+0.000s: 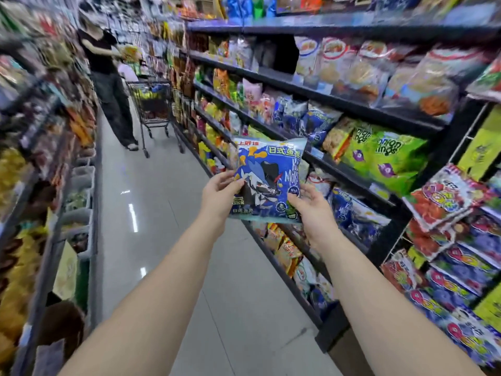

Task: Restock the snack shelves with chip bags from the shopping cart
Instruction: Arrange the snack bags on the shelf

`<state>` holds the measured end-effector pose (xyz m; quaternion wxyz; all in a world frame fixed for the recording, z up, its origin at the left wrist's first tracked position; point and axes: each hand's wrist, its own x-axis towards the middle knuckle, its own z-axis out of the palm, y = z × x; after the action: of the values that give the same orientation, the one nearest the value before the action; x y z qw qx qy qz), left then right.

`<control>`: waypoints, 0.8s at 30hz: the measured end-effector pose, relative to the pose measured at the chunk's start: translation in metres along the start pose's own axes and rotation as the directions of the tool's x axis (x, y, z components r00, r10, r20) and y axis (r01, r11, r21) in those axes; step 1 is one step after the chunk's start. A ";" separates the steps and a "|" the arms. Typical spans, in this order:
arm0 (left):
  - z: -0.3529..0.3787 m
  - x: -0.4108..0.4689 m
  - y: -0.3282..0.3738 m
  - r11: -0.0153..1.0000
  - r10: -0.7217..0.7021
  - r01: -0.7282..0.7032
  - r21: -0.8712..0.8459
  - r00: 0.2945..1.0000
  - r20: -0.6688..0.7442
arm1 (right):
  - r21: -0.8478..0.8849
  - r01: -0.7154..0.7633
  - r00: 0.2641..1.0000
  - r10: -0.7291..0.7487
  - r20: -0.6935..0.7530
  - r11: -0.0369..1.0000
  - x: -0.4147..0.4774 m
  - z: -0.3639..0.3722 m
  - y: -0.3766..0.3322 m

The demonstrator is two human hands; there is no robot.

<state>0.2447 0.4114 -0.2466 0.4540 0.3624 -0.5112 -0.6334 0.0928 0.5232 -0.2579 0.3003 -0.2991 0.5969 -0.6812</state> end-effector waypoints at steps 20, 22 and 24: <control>0.148 0.406 0.208 0.904 0.274 -0.343 0.254 0.923 0.271 | -0.238 0.396 0.911 -0.412 -0.021 0.887 0.411 0.056 -0.189; 0.164 0.439 0.218 0.900 0.295 -0.369 0.233 0.907 0.299 | -0.285 0.418 0.891 -0.450 -0.058 0.863 0.442 0.058 -0.201; 0.181 0.474 0.226 0.898 0.322 -0.398 0.185 0.883 0.341 | -0.325 0.443 0.866 -0.492 -0.084 0.835 0.469 0.061 -0.212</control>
<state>-0.0296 0.0062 0.0156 0.4318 0.2136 -0.7086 -0.5156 -0.1720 0.1473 -0.0177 0.0258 -0.4205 0.6228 -0.6593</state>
